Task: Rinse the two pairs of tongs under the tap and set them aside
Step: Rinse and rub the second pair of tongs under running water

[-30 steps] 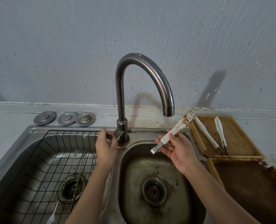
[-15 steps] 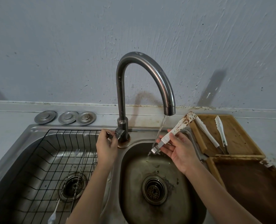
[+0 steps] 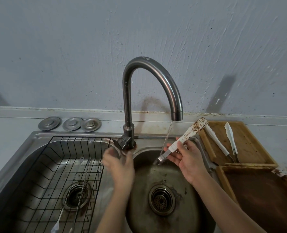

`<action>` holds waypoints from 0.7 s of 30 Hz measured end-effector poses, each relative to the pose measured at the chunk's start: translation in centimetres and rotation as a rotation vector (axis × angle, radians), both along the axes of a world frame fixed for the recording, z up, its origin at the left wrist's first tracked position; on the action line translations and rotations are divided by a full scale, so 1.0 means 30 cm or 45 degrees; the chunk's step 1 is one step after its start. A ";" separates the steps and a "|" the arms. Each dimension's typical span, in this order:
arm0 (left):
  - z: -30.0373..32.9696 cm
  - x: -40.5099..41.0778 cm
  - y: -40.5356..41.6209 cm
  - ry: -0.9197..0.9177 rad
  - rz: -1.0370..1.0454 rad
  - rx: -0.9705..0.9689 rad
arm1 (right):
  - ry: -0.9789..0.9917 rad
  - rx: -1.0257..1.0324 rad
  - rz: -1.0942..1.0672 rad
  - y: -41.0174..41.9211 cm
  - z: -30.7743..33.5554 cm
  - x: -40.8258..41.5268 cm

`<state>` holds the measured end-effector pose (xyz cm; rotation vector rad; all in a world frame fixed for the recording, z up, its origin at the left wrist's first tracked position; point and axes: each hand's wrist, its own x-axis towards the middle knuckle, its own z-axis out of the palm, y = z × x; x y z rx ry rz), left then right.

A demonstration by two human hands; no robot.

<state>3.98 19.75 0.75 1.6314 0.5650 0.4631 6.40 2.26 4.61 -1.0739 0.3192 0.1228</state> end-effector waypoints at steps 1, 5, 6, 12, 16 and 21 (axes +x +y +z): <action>0.005 -0.021 -0.041 -0.039 -0.172 0.008 | -0.012 -0.024 -0.002 0.006 -0.003 0.001; 0.014 -0.051 -0.150 0.185 -0.878 0.031 | -0.046 -0.082 0.022 0.039 -0.014 -0.019; 0.025 -0.051 -0.160 0.241 -0.890 -0.012 | -0.048 -0.083 0.018 0.044 -0.015 -0.028; 0.061 -0.021 -0.188 0.424 -0.779 -0.027 | -0.001 -0.069 -0.006 0.039 -0.041 -0.052; 0.055 -0.045 -0.211 0.365 -0.775 0.358 | 0.033 -0.029 0.019 0.022 -0.041 -0.065; 0.067 -0.055 -0.194 0.365 -1.017 0.179 | -0.003 -0.047 0.026 0.013 -0.028 -0.075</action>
